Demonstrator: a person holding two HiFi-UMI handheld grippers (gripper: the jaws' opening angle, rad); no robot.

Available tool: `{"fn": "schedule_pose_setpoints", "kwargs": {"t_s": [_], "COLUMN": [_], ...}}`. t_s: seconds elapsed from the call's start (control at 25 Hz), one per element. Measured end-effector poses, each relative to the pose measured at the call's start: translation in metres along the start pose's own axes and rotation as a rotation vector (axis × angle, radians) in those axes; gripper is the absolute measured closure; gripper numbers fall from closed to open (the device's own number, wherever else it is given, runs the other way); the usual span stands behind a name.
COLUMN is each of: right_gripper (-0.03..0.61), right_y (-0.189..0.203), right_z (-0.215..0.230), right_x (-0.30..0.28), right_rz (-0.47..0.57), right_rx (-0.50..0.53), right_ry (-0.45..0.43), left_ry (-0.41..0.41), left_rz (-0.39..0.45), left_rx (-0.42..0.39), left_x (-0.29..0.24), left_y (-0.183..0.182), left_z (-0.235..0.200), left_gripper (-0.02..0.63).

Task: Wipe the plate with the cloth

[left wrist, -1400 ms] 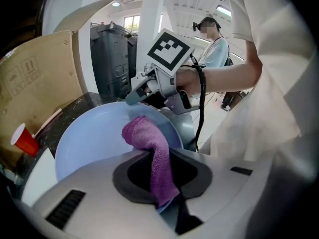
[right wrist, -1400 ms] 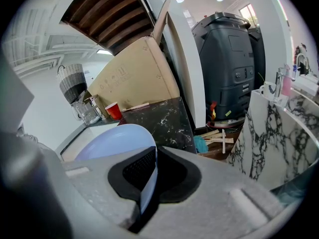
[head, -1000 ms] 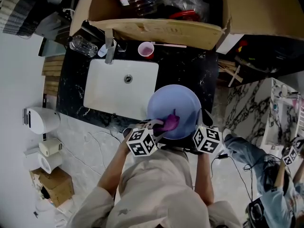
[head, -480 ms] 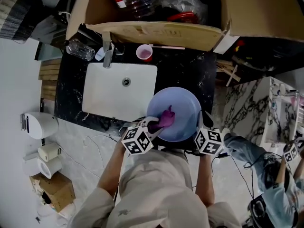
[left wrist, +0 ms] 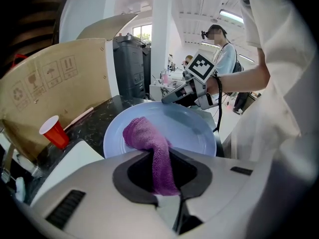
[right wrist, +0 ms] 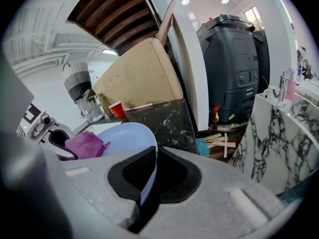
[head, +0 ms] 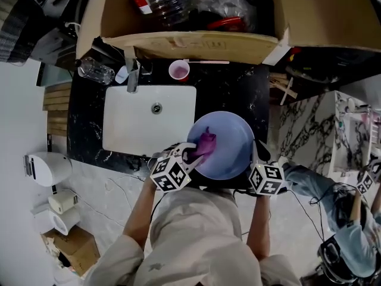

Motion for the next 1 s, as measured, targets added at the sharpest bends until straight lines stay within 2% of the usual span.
{"fn": "schedule_pose_setpoints", "kwargs": {"t_s": [0.2,0.32,0.64,0.84,1.0], "right_gripper": [0.538,0.526,0.458,0.457,0.472], "right_y": [0.001,0.003,0.025,0.035,0.037], "right_z": [-0.009,-0.012,-0.024,-0.022,-0.02], "right_x": [0.004,0.01,0.026,0.022,0.021], "right_rz": [-0.019,-0.034,-0.123,-0.168,-0.16], "right_rx": [0.118,0.15,0.174,0.186,0.149], "right_ry": [-0.026,-0.025,-0.042,-0.026,-0.021], "left_ry": [-0.026,-0.042,-0.067,-0.094,-0.113], "left_rz": [0.007,0.011,0.013,0.007,0.001], "left_rx": [-0.013,-0.017,-0.019,-0.016,-0.015], "left_x": [0.001,0.001,-0.002,-0.005,-0.008], "left_y": [0.001,0.0,-0.002,-0.003,-0.006], "left_z": [-0.013,-0.022,-0.04,-0.054,-0.063], "left_gripper": [0.555,0.555,0.555,0.555,0.555]}}
Point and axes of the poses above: the fingertips, and each gripper's own axes: x backward along the fingers, z to its right, y out of its underside, the point moved 3 cm from there along x, backward along the fingers, and after that the axes turned 1 degree about -x, right-handed, at the moved point
